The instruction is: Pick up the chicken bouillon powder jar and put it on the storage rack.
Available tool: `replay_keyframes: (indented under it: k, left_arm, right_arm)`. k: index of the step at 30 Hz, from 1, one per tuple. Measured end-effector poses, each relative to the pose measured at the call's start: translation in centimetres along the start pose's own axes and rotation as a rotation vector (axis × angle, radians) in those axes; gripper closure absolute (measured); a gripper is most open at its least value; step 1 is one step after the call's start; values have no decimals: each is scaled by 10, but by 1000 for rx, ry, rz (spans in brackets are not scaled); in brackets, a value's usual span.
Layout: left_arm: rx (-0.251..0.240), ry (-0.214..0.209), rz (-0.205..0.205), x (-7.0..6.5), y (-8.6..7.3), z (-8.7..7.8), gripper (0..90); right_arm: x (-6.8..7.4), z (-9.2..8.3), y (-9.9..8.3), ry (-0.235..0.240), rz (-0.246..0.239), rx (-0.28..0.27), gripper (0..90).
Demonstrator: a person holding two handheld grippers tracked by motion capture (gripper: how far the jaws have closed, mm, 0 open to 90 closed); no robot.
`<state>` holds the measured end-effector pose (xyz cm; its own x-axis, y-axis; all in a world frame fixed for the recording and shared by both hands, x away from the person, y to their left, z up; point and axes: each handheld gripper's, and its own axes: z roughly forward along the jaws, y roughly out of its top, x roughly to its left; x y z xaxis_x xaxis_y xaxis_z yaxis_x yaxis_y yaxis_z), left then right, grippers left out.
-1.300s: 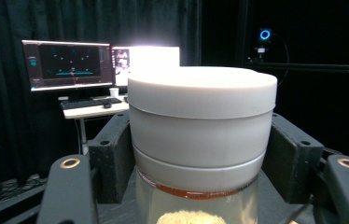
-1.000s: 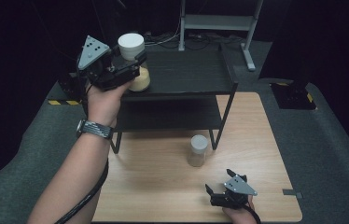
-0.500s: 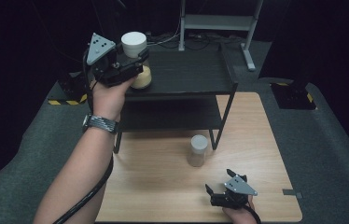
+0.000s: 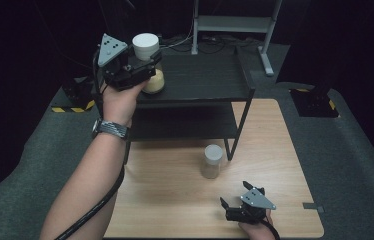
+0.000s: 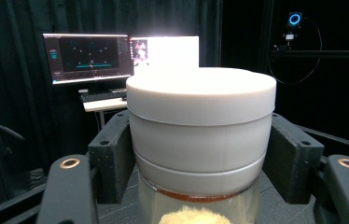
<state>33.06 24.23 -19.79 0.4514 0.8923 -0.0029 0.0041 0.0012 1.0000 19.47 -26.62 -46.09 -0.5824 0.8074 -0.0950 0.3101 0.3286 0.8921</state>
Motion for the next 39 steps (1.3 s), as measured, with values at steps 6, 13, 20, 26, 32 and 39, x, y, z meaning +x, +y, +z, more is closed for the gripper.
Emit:
replay_keyframes:
  k: [6, 13, 20, 26, 32, 39]
  left_arm:
    - [-2, -2, 1, 0, -1, 0, 337]
    - [-10, -4, 14, -1, -3, 0, 336]
    - [-11, -7, 7, -1, -4, -1, 335]
    - [-15, -17, -21, 1, -6, -1, 330]
    - [-21, -13, -36, 1, -8, -3, 244]
    - [-21, 20, -40, -2, -8, -8, 113]
  right_arm:
    - [0, 0, 0, 0, -1, 1, 5]
    - [0, 0, 0, 0, -2, 2, 5]
    - [0, 0, 0, -1, -3, 2, 5]
    - [0, 0, 0, 0, -4, 2, 5]
    - [0, 0, 0, 0, -5, 3, 5]
    - [1, 0, 0, -1, -7, 2, 5]
